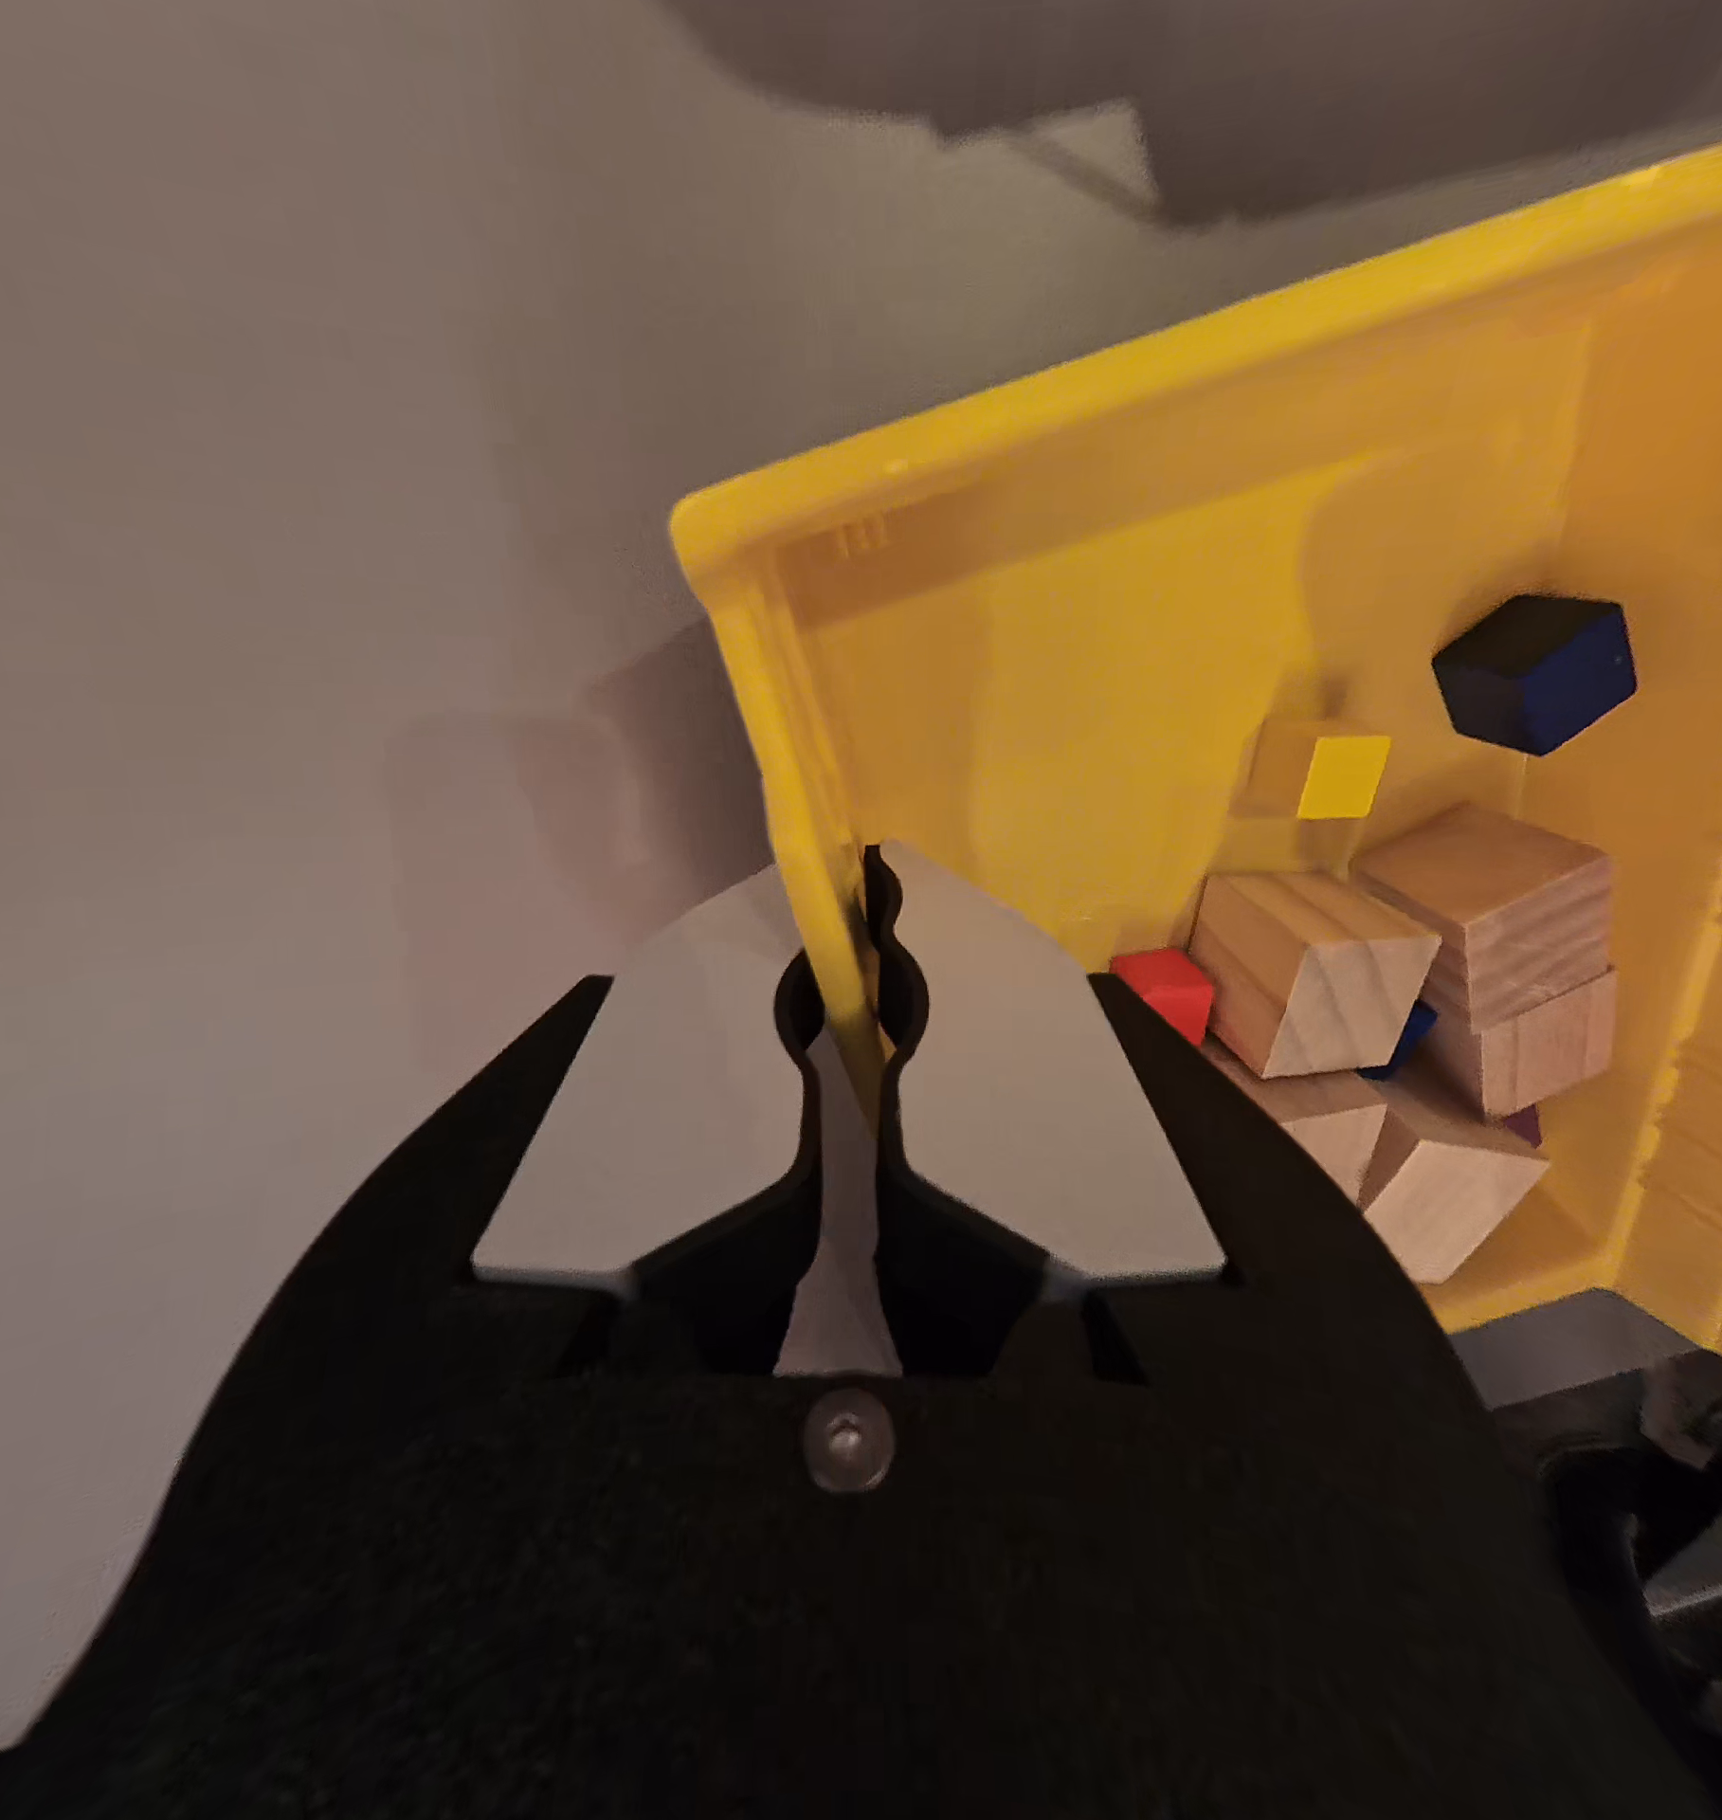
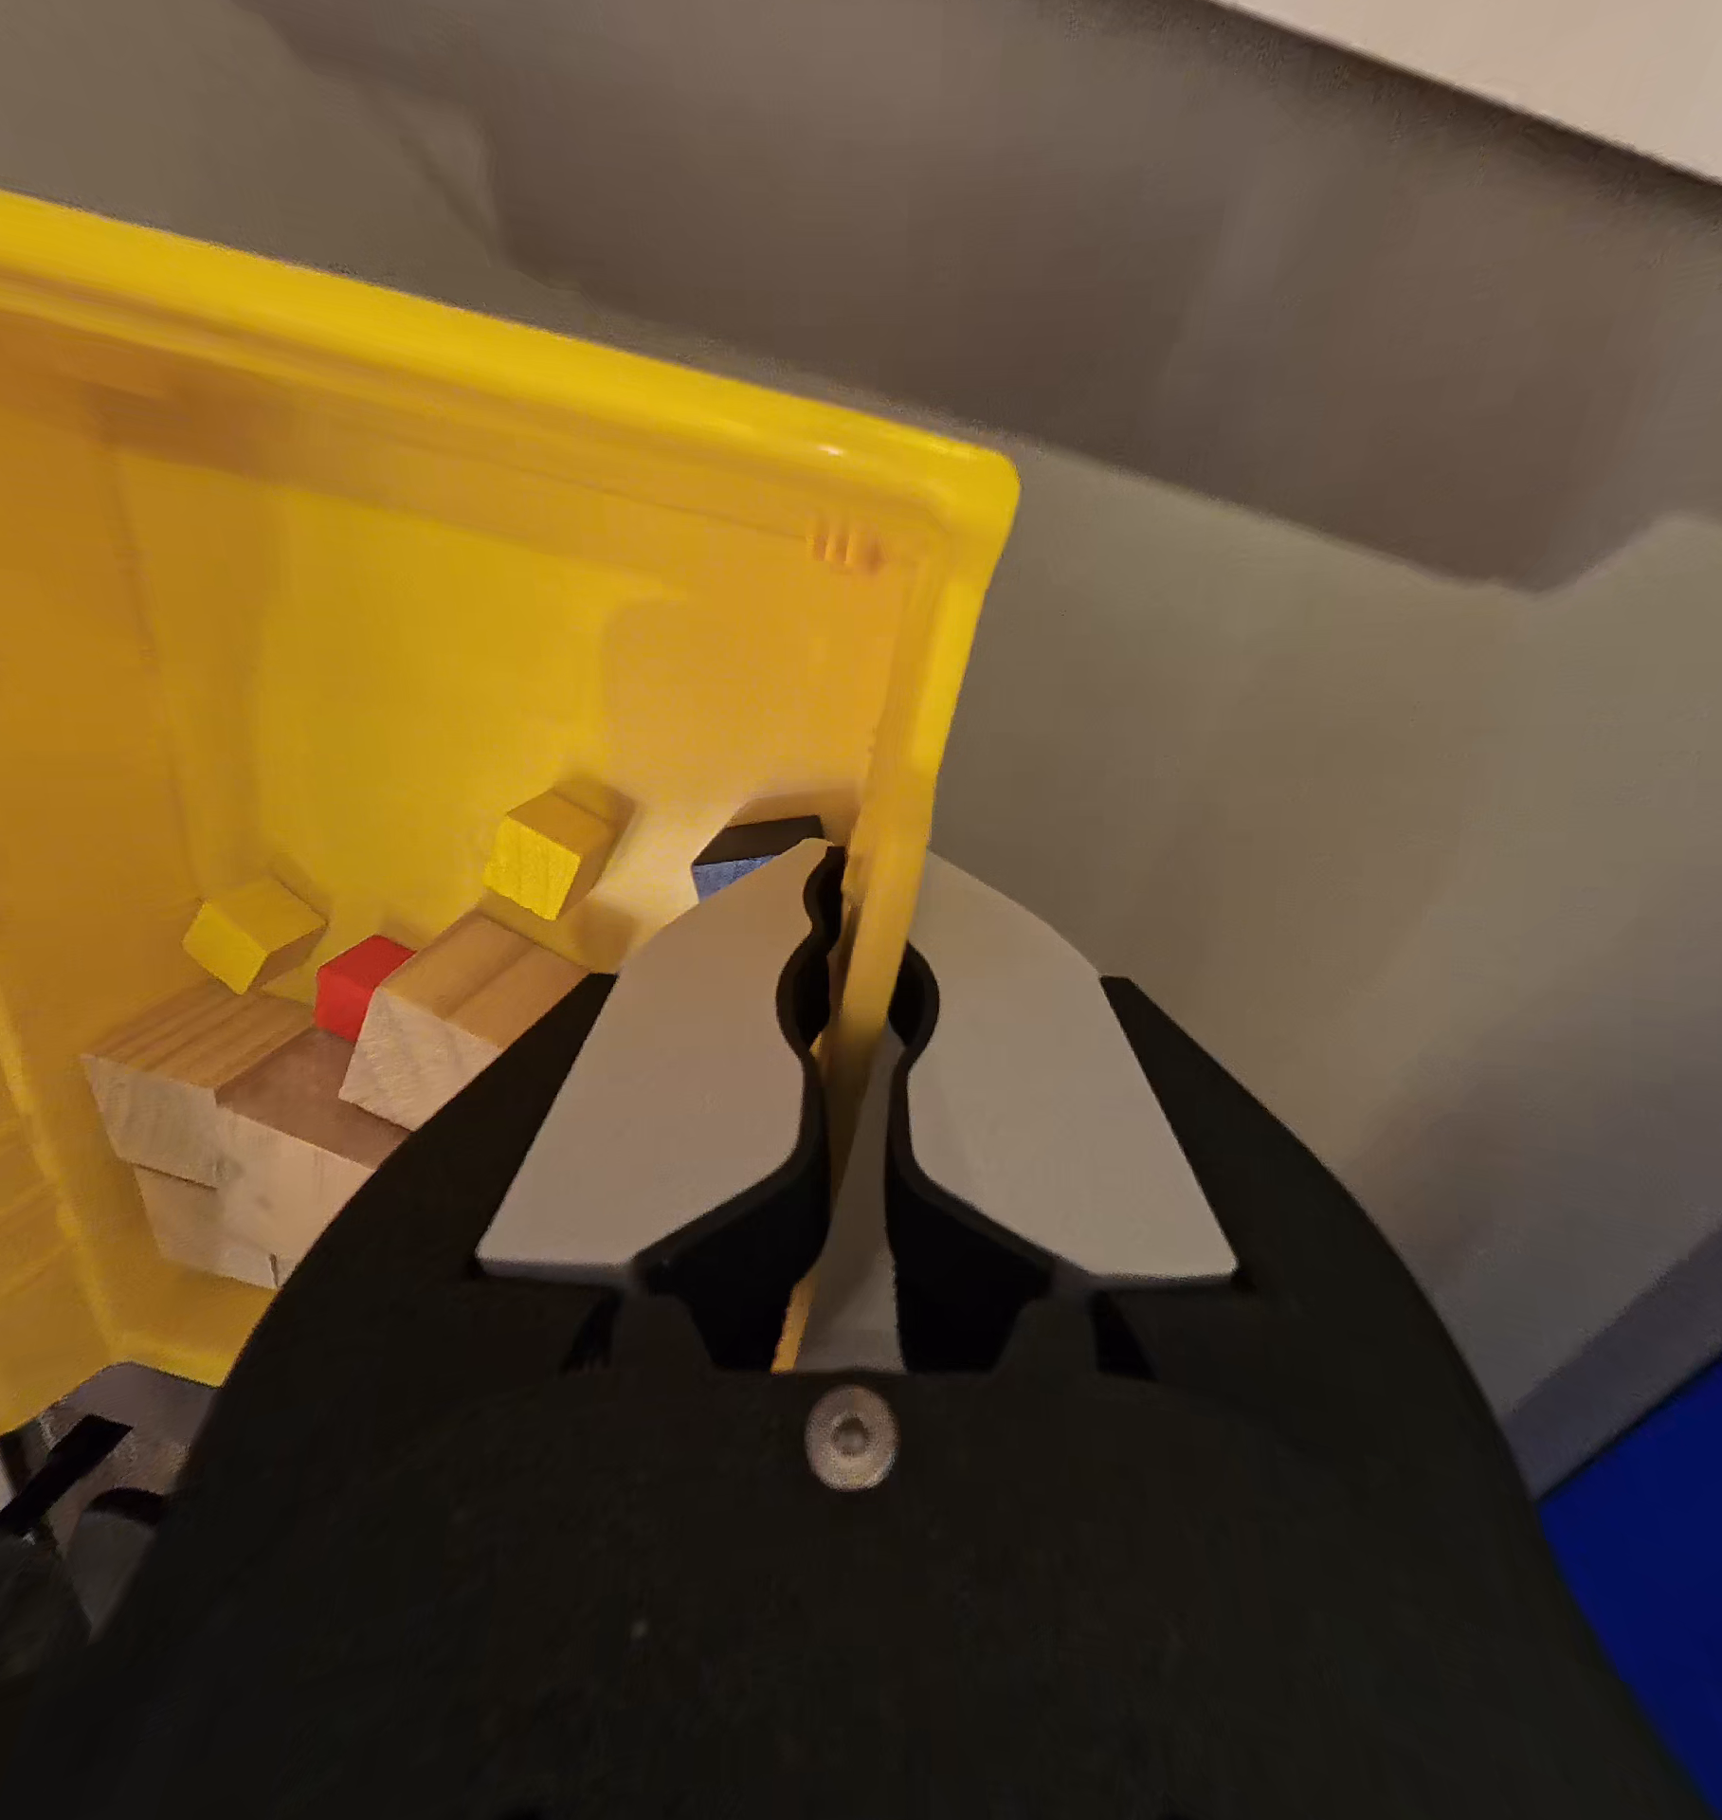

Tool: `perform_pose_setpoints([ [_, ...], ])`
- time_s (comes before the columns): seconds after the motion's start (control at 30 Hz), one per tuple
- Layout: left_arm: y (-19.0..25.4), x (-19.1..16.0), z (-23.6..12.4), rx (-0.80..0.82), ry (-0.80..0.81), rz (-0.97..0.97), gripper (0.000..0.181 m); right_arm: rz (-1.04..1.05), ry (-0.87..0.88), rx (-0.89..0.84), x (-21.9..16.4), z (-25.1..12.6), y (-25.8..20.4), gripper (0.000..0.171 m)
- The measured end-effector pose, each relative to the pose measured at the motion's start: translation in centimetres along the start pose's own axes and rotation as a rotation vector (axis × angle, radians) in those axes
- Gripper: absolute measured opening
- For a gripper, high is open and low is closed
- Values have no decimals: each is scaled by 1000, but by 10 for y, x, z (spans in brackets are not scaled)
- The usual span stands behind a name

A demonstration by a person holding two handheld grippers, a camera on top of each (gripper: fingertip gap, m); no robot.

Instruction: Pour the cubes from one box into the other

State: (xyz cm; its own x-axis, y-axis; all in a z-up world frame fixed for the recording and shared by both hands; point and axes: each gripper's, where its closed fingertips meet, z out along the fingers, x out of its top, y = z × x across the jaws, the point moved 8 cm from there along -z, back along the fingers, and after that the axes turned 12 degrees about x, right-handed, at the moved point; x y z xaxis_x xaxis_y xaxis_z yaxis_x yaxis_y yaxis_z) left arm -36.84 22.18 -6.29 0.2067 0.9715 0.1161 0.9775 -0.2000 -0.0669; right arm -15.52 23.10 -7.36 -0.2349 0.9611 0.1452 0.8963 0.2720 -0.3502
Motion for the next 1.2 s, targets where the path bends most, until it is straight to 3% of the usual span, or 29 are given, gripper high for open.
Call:
perform_pose_setpoints([
  [0.1,-2,-5,-4,43,-5,-29,18,14,15,6,-3,-6,-2,23],
  [0.17,-1,-13,-12,28,-16,-60,40,22,19,23,-12,-13,-8,27],
  [0.23,2,-27,-20,-1,-7,-96,44,23,46,15,-26,-18,-12,29],
  [0.43,12,-71,-18,47,10,-104,29,45,24,10,-79,-4,-11,27],
  [0.5,16,-81,-11,-3,22,-116,16,45,79,52,-85,-3,-15,7],
  [0.53,19,-83,-11,-25,46,-122,6,45,90,40,-87,-3,-17,6],
  [0.63,24,-83,-12,42,63,-85,5,-38,54,-62,-88,-3,-22,5],
  [0.73,27,-79,-20,45,48,-88,4,-11,43,-55,-87,-14,-21,5],
  [0.97,62,-53,-73,47,55,3,5,8,77,-67,-83,-78,1,5],
  [1.2,150,-1,-145,10,144,131,5,50,143,-93,-97,-188,69,6],
])
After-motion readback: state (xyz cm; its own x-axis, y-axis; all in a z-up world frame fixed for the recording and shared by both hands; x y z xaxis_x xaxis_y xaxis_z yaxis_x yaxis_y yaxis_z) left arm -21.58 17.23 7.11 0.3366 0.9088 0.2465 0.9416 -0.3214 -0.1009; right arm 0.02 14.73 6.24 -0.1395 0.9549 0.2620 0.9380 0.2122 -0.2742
